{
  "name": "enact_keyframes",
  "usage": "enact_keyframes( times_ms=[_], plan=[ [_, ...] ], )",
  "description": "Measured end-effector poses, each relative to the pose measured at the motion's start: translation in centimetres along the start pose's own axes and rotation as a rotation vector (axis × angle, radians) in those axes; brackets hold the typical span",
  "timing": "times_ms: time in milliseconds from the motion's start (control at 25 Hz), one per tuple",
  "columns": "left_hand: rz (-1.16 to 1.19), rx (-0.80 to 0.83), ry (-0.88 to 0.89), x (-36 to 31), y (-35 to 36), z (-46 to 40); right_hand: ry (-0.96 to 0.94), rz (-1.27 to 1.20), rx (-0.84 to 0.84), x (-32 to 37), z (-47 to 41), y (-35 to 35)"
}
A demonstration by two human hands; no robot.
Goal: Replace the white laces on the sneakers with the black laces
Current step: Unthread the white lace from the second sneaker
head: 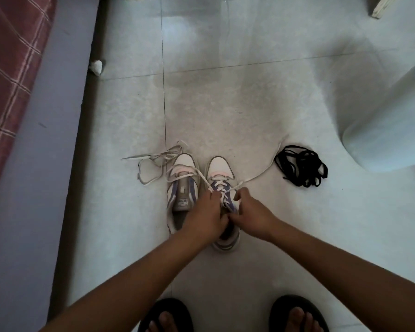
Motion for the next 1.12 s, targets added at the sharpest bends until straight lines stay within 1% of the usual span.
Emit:
enact_keyframes(
  times_ms=[120,200,280,360,400,480,600,760,1000,1120],
  plan=[
    [-0.065,-0.019,-0.024,-0.4,1.3,-1.3,-0.053,0.272,-0.135,1.0,-0.5,0.4],
    [-0.041,-0.021,-0.053,0.1,1.2,-2.0,-0.07,0.338,-0.183,1.3,-0.9,-0.1],
    [-0.109,-0.049,-0.06,0.5,0.5,-2.3,-0.081,0.3,-0.164,1.3,-0.7,-0.5],
    [-0.264,-0.171,-0.005,0.3,-1.1,-2.4,-0.125,0.24,-0.175,1.2,0.0,-1.5],
    [-0.301,-0.241,0.02,0.2,-2.1,-2.3,-0.141,0.21,-0.193,1.1,0.5,-2.2],
    [-0.288,-0.32,0.003,0.7,-3.5,-1.7,-0.156,0.175,-0.235,0.8,1.5,-3.8],
    [-0.277,-0.358,-0.05,1.5,-4.3,-0.9,-0.171,0.151,-0.281,0.3,2.3,-5.6],
    [-0.264,-0.454,-0.04,1.4,-5.5,0.4,-0.185,0.095,-0.273,-0.5,3.1,-6.4],
    [-0.264,-0.43,-0.01,1.8,-5.8,0.9,-0.307,0.041,-0.223,-0.6,4.3,-6.4],
    [-0.29,-0.407,0.009,2.0,-5.3,1.0,-0.321,0.009,-0.177,-1.0,4.3,-6.1]
  ],
)
Point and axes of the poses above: each hand's wrist, its own z-axis away from the middle knuckle, its own y-axis out of the palm, x = y × z, the point moved 8 cm from there along -z, towards the middle knuckle, and after that the axes turned 12 degrees about -z, right-handed, at the moved point
